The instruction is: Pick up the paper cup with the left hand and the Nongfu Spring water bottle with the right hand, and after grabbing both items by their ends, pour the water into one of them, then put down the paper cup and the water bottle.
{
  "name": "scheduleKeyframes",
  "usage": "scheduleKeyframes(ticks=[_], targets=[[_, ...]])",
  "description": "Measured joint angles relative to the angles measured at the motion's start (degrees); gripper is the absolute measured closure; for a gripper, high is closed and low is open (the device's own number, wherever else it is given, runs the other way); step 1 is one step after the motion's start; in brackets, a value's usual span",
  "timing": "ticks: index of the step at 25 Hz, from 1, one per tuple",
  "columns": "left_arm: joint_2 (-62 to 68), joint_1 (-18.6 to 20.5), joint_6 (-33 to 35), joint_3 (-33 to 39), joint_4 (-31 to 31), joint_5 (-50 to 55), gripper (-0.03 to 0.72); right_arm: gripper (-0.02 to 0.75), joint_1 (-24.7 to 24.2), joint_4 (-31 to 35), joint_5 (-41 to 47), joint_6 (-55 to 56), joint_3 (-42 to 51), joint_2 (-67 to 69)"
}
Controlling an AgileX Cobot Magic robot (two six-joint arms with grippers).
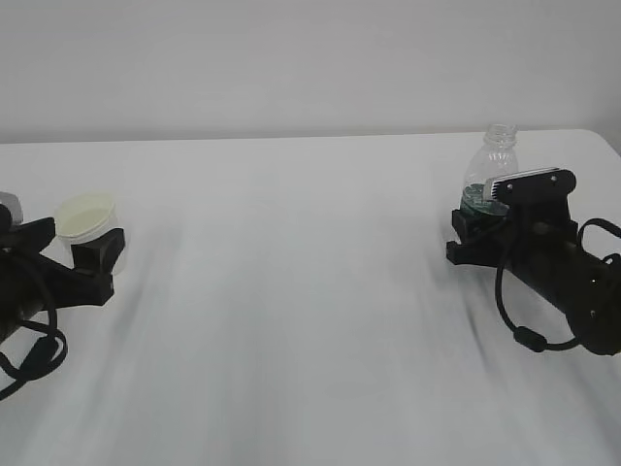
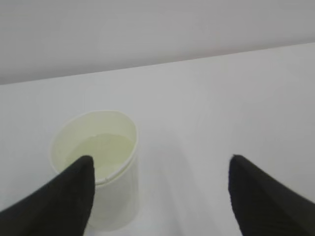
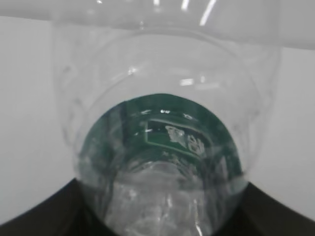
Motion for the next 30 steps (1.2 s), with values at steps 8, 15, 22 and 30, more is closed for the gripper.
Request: scheduleKeyframes(ticks=[8,15,22,30], targets=[[0.0,0.0,0.0,0.0,0.0,0.0,0.109,0.314,0.0,-3.4,-2.1,-0.1,0.0,1.1],[0.0,0.0,0.0,0.0,0.0,0.0,0.109,0.166,0.0,-4.5,-4.1,-0.1,0.0,1.2],[0.0,0.0,0.0,0.0,0.0,0.0,0.122,0.131,0.0,-4.5,-4.7,-0.1,0.0,1.2],[0.0,0.0,0.0,0.0,-0.1,0.0,0.125,0.131,0.0,-4.5,-7.0,-0.1,4.1,-0.5]])
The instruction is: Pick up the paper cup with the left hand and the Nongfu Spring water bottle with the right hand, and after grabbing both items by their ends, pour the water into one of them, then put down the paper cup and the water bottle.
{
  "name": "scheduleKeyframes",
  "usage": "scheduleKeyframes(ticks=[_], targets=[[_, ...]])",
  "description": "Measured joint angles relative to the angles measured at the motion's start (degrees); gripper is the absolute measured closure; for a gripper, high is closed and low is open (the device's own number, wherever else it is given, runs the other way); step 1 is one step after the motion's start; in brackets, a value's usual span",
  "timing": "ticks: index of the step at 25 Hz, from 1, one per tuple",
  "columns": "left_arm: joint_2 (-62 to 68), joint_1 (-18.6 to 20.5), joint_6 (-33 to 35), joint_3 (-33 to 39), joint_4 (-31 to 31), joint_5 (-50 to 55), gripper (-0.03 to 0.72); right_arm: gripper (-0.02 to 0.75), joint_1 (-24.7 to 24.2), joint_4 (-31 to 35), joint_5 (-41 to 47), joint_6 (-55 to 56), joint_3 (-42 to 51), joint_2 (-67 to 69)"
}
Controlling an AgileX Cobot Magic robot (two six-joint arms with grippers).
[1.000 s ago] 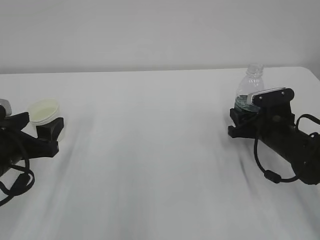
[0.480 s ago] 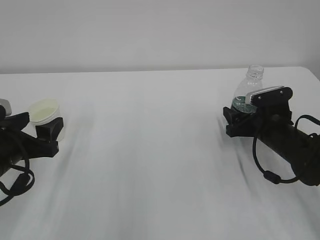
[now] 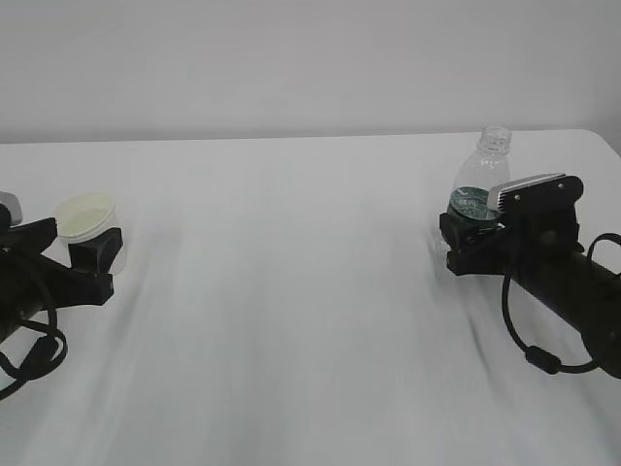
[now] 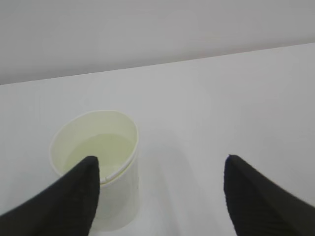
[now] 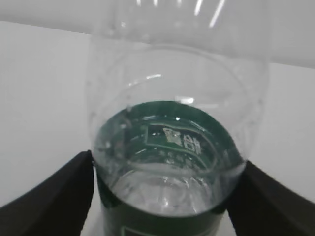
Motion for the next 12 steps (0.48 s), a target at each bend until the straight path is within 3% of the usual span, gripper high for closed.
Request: scheduleKeyframes(ticks=[4,5,7,12], targets=[[0.0,0.0,0.0,0.0,-0.2,0.0,0.125,0.131,0.0,0.0,-1.1,0.0,3.0,-2.8],[0.0,0.0,0.1,0.0,-0.3,0.0,0.069,0.131,0.0,0.0,-1.2,0.0,3.6,-3.4],[0.0,0.0,0.2,0.0,-0.4,0.0,0.108,0.131,0.0,0.0,-1.4,0.0,5.2,-4.7],[0.0,0.0,1.1,0.0,-1.5,0.0,0.124,0.131,0.0,0.0,-1.6,0.0,8.8,-8.1]])
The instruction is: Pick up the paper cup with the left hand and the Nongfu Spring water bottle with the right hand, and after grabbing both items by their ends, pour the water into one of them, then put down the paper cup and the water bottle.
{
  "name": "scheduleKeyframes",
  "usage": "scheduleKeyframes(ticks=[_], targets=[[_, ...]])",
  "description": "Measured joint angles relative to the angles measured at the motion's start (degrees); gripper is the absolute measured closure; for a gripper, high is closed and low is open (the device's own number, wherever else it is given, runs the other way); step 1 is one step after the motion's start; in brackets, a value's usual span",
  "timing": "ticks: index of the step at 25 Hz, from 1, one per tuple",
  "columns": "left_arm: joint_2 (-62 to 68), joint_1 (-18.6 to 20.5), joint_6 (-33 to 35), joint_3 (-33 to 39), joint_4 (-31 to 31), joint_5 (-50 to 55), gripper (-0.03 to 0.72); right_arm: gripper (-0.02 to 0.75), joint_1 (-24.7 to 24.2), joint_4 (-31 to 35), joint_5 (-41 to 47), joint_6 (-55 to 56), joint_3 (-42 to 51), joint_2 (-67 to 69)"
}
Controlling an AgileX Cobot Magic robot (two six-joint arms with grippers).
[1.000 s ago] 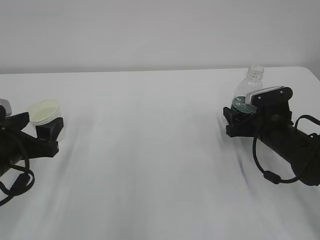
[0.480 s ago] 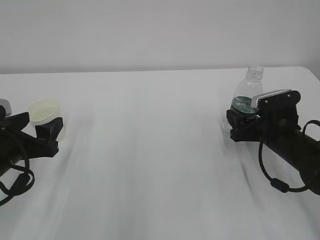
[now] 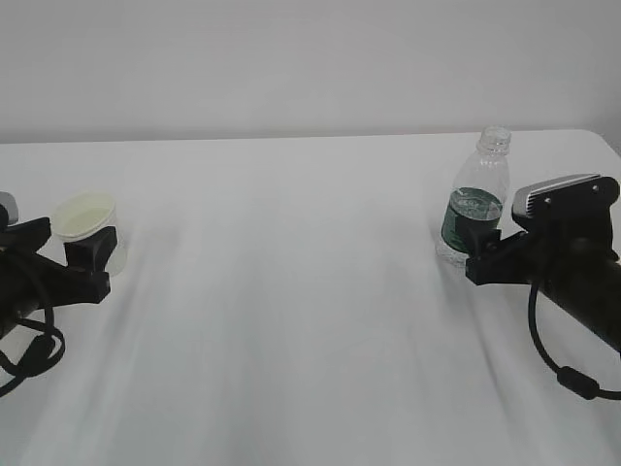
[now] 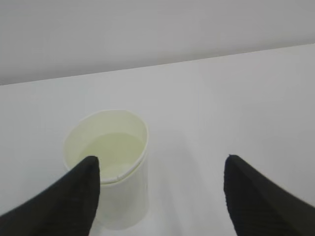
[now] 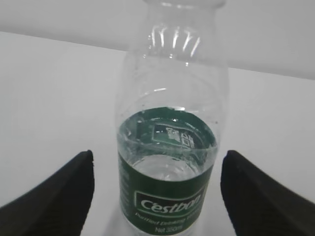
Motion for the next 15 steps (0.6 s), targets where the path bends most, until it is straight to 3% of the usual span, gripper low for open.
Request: scheduleKeyframes(ticks=[15], targets=[[-15.1,0.0,4.2,0.3,-2.7,6.0,0.128,0.132,0.0,0.0,-0.1,0.2,6.9,-8.8]])
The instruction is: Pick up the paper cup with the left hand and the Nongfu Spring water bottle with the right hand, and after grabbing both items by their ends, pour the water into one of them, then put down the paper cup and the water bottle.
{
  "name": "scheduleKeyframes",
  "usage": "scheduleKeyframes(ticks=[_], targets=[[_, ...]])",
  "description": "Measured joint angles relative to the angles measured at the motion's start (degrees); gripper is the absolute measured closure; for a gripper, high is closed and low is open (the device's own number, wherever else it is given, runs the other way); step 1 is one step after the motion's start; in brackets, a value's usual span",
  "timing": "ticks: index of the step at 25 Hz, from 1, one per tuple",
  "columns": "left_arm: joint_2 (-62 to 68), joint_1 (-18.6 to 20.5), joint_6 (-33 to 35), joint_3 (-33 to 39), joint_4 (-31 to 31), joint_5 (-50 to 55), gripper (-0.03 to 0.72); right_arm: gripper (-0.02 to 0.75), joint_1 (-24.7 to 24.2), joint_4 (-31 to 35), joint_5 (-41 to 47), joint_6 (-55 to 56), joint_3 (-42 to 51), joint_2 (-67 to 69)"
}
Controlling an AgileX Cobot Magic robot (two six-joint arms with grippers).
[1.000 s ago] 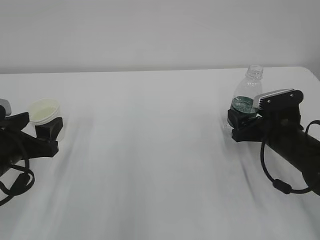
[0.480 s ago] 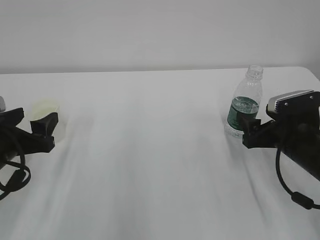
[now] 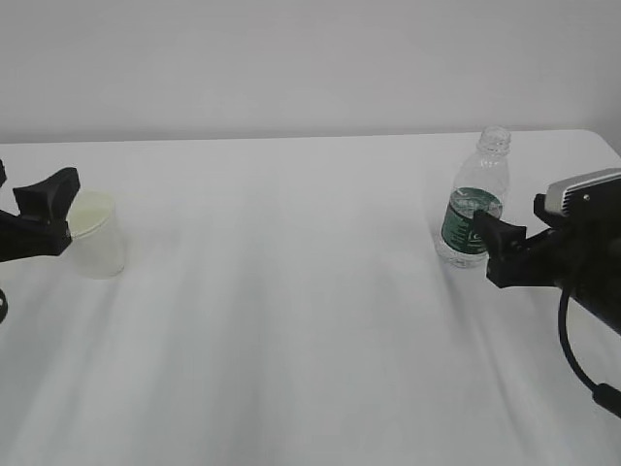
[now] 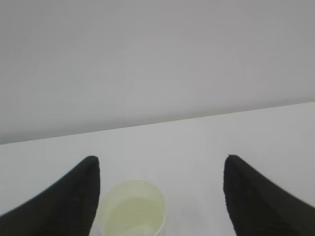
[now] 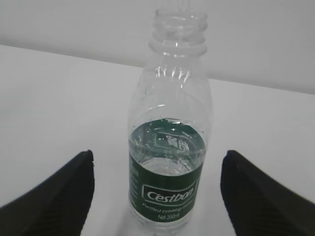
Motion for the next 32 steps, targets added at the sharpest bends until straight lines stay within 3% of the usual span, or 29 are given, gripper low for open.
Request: scheduleKeyframes(ticks=[5,32], targets=[[-6.0,0.0,1.6,0.3,-0.9,5.0,0.129,0.135,0.0,0.0,0.1,0.4,1.4,-4.0],[-30.8,0.0,6.7,0.4,-4.8,25.7,0.131,0.143,0.0,-1.3,22.0,2.6,1.9,-26.8]])
